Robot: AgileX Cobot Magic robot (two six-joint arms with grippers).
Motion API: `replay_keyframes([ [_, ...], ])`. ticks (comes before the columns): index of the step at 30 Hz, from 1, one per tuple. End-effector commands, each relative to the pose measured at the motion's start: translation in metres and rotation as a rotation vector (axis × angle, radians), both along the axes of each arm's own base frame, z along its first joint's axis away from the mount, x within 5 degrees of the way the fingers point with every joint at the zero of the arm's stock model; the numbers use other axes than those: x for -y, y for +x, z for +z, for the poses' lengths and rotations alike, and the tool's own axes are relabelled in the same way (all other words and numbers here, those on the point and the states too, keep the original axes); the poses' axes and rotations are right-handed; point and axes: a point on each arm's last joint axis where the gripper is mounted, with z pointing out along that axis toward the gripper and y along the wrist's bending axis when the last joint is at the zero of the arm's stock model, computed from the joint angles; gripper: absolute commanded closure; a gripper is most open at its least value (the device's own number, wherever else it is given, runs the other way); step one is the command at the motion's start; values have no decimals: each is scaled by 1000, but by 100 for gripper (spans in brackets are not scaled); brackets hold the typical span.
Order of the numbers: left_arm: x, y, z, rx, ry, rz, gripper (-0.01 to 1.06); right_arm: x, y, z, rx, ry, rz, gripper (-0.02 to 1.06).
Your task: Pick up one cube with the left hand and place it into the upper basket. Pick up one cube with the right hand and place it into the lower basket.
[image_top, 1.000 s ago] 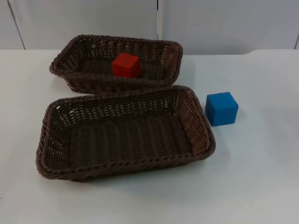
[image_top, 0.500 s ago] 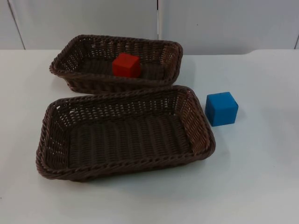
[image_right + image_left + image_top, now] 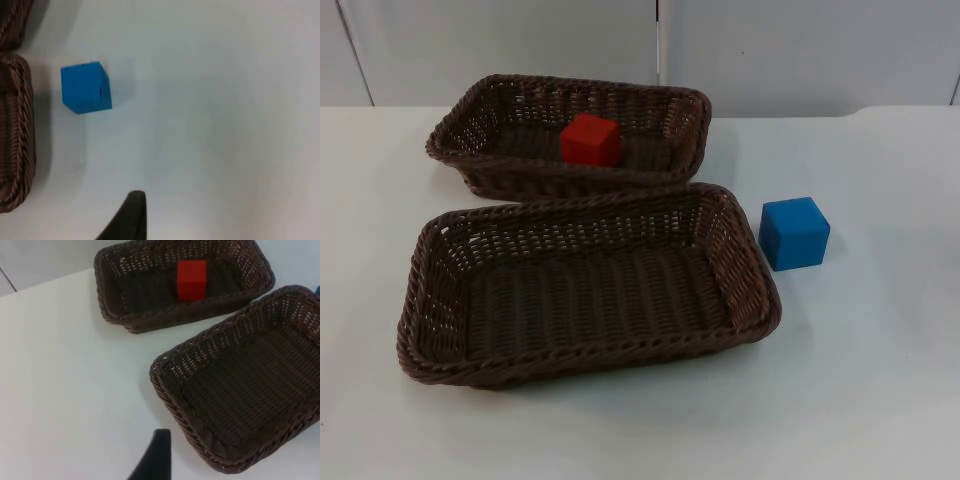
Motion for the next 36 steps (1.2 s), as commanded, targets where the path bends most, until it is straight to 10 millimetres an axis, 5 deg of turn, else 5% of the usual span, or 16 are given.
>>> replay_keyframes([
  [1, 0, -1, 0, 5, -2, 2, 19, -1, 11, -6, -3, 13, -8, -1],
  [16, 0, 0, 0, 15, -6, 1, 19, -29, 91, -36, -200, 27, 79, -1],
  [25, -1, 0, 0, 18, 1, 2, 19, -99, 133, -65, -233, -72, 269, -1],
  [36, -1, 0, 0, 20, 13, 4, 19, -139, 161, -116, -299, -129, 352, -1],
])
